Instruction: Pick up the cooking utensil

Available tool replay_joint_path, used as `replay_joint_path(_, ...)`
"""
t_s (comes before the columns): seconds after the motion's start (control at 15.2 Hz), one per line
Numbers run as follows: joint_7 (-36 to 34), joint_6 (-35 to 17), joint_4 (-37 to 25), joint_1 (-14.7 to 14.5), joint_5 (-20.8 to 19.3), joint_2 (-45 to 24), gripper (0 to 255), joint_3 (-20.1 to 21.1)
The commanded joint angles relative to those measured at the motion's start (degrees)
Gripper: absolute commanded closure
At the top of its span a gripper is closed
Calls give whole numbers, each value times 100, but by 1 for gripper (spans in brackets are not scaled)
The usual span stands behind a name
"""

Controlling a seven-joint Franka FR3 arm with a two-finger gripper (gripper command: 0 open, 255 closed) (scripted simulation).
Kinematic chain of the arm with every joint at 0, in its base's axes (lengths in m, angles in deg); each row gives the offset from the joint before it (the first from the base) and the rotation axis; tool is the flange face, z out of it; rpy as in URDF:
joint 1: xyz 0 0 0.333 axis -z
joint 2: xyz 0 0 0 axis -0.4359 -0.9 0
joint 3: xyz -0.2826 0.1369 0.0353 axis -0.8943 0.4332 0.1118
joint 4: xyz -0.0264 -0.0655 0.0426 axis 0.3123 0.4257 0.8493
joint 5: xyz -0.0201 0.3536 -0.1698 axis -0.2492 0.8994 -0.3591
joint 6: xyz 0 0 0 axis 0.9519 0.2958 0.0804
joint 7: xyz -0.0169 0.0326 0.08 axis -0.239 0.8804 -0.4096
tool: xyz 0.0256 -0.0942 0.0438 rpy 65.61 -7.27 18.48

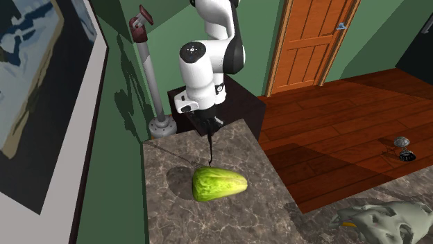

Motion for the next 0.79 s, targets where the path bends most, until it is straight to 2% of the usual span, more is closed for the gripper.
replay_joint_path(0.0, 1, -4, 2, 0, 1, -2, 255, 0)
replay_joint_path(0.4, 3, 1, -6, 2, 2, -6, 255, -1)
replay_joint_path(0.73, -51, 357, -270, 0, -43, 95, 255, -9)
